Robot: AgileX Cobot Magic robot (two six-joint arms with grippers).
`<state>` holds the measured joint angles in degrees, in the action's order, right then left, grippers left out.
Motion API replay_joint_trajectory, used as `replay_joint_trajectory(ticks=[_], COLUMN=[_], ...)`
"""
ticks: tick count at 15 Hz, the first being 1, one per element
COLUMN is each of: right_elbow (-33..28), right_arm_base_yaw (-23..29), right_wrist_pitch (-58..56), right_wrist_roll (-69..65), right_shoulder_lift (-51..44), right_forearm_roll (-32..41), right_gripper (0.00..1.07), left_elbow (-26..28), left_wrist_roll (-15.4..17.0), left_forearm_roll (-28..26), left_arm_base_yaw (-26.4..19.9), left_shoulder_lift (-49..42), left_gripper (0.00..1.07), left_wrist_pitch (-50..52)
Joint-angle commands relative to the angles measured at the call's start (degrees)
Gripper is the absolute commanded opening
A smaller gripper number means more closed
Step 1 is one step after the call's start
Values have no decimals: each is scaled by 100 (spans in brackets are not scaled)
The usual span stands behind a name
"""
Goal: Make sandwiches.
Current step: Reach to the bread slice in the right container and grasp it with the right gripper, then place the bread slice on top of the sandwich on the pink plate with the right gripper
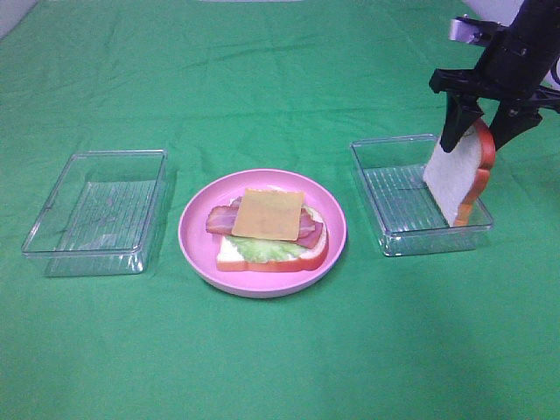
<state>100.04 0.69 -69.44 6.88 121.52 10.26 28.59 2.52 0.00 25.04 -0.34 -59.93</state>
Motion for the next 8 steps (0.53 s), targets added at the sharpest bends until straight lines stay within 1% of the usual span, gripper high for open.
replay_joint_trajectory(ticks=[1, 2, 3, 6, 8], right_elbow=[29, 29, 29, 29, 29], right_arm_base_yaw=[-23, -23, -23, -23, -23], right_wrist_pitch=[17, 6, -29, -155, -115], right_wrist_roll=[-6, -11, -11, -80, -229], right_shoulder_lift=[11, 11, 11, -52, -561], right_forearm_roll=[-115, -109, -109, -103, 23], right_gripper=[22, 9, 0, 0, 0], left_elbow=[-11, -11, -11, -11, -11], left_wrist_roll=[11, 11, 11, 11, 11], left_forearm_roll=[0, 0, 0, 0, 0], left_arm_base_yaw=[-17, -17, -17, -17, -17], left_shoulder_lift=[-23, -23, -23, -23, -23], left_gripper=[76, 76, 76, 76, 76], left_wrist_pitch=[80, 80, 80, 80, 80])
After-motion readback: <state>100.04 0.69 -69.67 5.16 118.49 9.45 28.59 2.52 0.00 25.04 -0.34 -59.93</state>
